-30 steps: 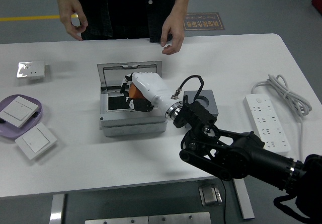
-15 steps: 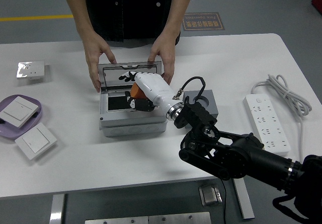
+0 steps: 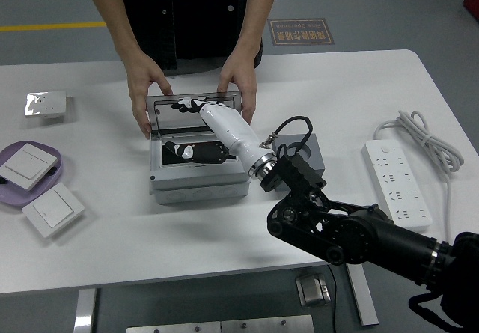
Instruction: Pick up the cylinder from the cube,place it in the box,flap close box
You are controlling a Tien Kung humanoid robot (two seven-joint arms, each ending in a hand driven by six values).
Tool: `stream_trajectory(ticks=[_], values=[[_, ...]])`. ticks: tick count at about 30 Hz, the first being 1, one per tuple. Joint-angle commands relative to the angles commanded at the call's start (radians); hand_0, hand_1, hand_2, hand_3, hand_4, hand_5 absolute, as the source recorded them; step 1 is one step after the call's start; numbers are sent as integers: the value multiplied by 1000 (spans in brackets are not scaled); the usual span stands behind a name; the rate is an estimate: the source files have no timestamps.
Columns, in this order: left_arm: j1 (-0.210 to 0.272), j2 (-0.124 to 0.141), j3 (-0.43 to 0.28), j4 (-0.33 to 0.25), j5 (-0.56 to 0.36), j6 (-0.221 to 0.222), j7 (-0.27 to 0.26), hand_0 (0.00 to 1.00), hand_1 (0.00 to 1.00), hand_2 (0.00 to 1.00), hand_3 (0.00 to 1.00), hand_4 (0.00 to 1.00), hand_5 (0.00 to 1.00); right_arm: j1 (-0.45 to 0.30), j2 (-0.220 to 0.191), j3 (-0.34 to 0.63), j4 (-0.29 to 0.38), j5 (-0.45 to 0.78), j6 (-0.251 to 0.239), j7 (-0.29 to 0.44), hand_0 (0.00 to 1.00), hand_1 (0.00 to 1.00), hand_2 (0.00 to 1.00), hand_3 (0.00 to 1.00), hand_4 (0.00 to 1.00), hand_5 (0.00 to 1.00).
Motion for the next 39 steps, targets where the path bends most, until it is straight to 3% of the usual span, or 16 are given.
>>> stream_trajectory(ticks=[6,11,19,25,39], values=[[-4,-7,-6,1,11,1,6,616,629,617,642,731,308,57,-82,-24,93,180,-4,58,829,723,711,734,817,472],[-8,-7,-7,1,13,1,6,616,629,616,642,733,298,130,-120,-44,96,298,9,56,815,708,698,704,802,491],[-13,-1,-16,2,24,3,12,616,629,614,641,734,288,250,-112,-158,-49,429,50,56,812,712,699,705,798,501],[-21,1,-22,2,33,4,15,615,629,613,640,734,280,286,-95,-214,-145,450,60,55,813,719,709,718,799,506],[-42,-2,-4,0,11,3,1,612,629,609,638,738,245,271,-129,-259,-17,409,58,41,820,731,725,724,759,486]])
